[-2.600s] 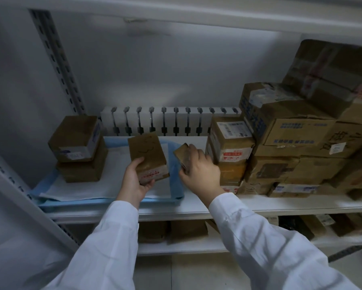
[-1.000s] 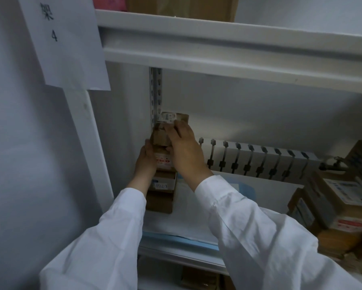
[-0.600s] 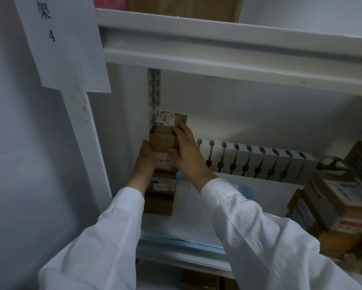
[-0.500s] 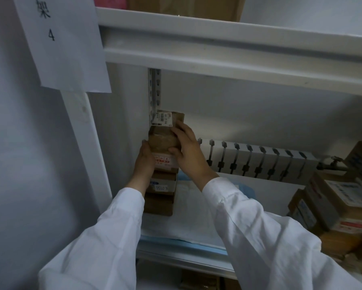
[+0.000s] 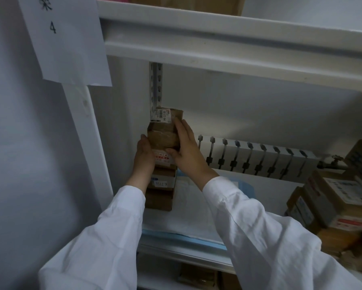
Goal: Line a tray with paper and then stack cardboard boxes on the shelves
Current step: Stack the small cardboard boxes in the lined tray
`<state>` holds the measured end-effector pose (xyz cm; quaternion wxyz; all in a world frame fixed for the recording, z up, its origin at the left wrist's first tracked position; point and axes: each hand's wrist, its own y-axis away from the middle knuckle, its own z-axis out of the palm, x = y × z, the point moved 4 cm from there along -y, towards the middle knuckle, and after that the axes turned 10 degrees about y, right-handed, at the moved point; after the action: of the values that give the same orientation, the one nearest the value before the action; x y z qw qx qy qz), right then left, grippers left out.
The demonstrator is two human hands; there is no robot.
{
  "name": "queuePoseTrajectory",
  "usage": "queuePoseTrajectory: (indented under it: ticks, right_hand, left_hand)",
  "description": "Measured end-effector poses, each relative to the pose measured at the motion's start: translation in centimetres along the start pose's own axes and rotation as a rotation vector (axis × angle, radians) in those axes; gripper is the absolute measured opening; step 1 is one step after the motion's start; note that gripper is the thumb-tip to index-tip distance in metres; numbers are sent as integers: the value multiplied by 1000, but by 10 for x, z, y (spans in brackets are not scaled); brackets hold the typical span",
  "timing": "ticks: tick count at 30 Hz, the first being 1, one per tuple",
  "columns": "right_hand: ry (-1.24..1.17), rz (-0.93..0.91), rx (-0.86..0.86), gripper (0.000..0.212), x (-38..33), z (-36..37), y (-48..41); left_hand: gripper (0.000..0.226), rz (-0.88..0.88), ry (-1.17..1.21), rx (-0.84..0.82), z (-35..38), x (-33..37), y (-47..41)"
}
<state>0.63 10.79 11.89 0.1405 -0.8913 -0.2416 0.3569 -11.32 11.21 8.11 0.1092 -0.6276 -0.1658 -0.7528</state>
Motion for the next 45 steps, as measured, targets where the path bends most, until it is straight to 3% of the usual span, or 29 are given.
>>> queuePoseTrajectory:
  ticks: [4, 9, 14, 17, 24, 30, 36, 42, 45]
  right_hand:
    - [6, 11, 0, 80, 0, -4, 7]
    - [-18, 68, 42, 84, 5, -11, 16]
    - [10, 111, 106, 72, 8, -38, 32]
    - [48, 133, 158, 60, 17, -55, 43]
    - [239, 214, 166, 39, 48, -101, 74]
    - [451, 392, 92, 33, 81, -148, 111]
    - [770, 523, 204, 39, 116, -193, 151]
    - [859, 721, 87, 58, 154, -213, 190]
    - [855, 735, 15, 61, 166, -216, 206]
  left_hand:
    - [51, 140, -58, 122, -1, 17, 24]
    - [24, 550, 30, 341, -9, 34, 50]
    - [14, 824, 91, 199, 19, 54, 75]
    - [14, 851, 111, 79, 45, 57, 88]
    - [23, 592, 241, -167, 107, 33, 97]
    - [18, -61, 132, -338, 176, -12, 116]
    - [17, -280, -5, -526, 230, -55, 153]
    - [18, -423, -13, -590, 262, -86, 181]
    - [19, -469, -32, -606, 276, -94, 194]
